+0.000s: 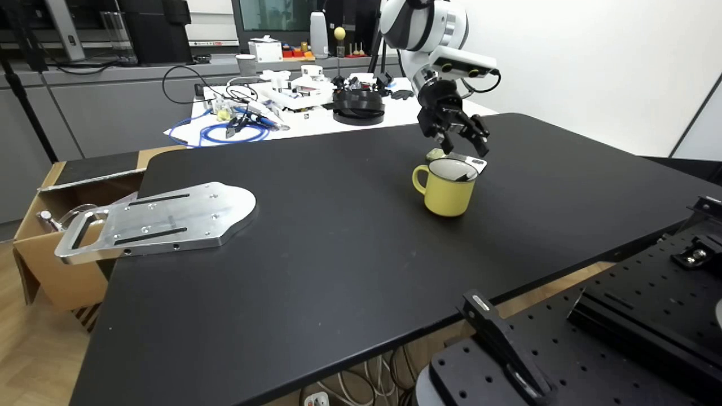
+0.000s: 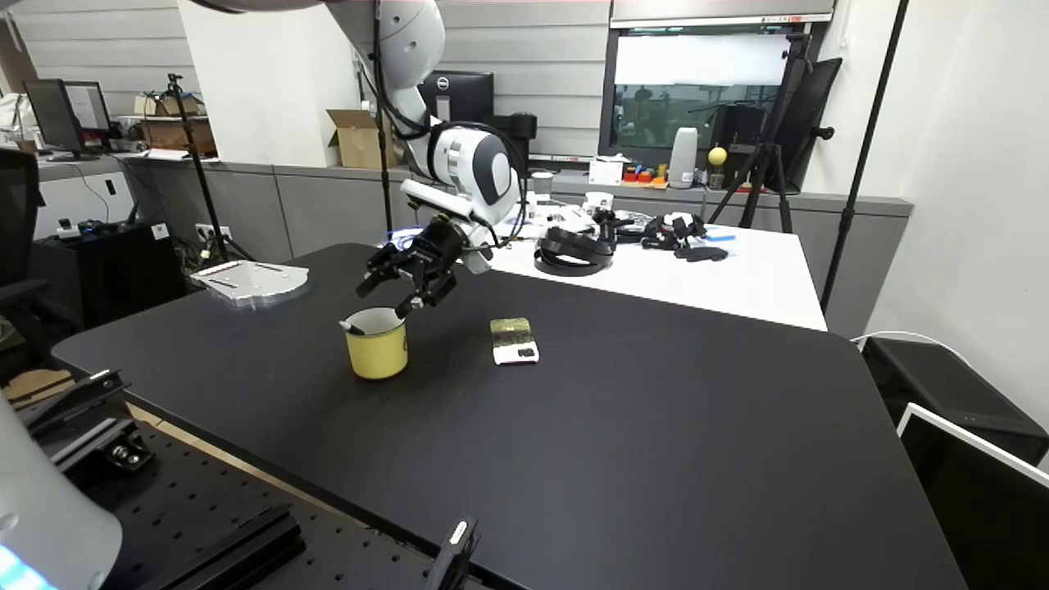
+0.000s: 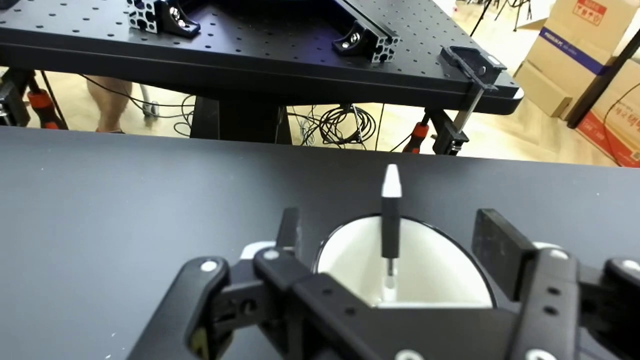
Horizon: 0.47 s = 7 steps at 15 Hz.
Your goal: Put the pen in the cup
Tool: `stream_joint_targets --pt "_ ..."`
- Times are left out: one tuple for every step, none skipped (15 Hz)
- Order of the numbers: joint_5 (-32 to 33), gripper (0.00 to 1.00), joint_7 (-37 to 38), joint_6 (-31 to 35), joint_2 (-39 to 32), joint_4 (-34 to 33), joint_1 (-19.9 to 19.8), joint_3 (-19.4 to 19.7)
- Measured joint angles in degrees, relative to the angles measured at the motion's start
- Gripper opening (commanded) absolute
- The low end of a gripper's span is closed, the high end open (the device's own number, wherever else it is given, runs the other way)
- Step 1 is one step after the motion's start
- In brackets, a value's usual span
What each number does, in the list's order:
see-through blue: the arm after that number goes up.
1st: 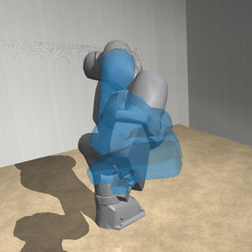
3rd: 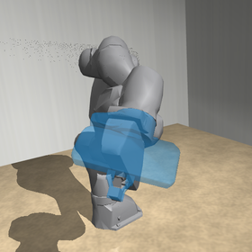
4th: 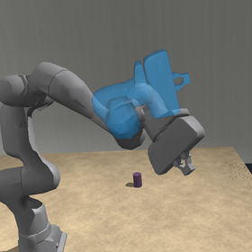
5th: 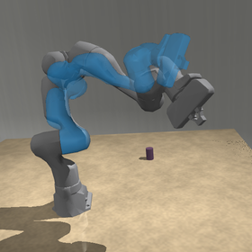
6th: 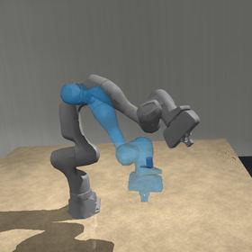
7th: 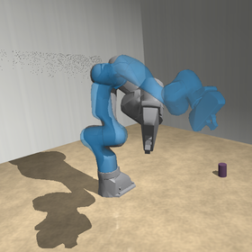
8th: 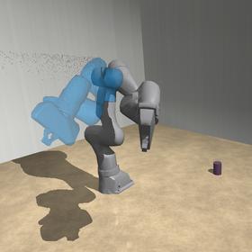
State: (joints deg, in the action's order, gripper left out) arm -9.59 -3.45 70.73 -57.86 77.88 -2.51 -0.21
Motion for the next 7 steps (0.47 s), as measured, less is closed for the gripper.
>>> stream_joint_targets --pt "0.02 1.00 -0.05 0.11 -0.04 0.02 0.01 -0.01" --pt "0.02 1.00 -0.07 0.11 -0.10 0.06 0.03 -0.03" --pt "0.02 1.00 -0.08 0.11 -0.16 0.08 0.06 -0.04" --pt "0.02 1.00 -0.08 0.11 -0.20 0.08 0.08 -0.04" --pt "0.02 1.00 -0.08 0.11 -0.22 0.09 0.08 -0.05" --pt "0.02 1.00 -0.08 0.11 -0.22 0.09 0.08 -0.05" --pt "0.02 1.00 -0.08 0.11 -0.22 0.09 0.08 -0.05"
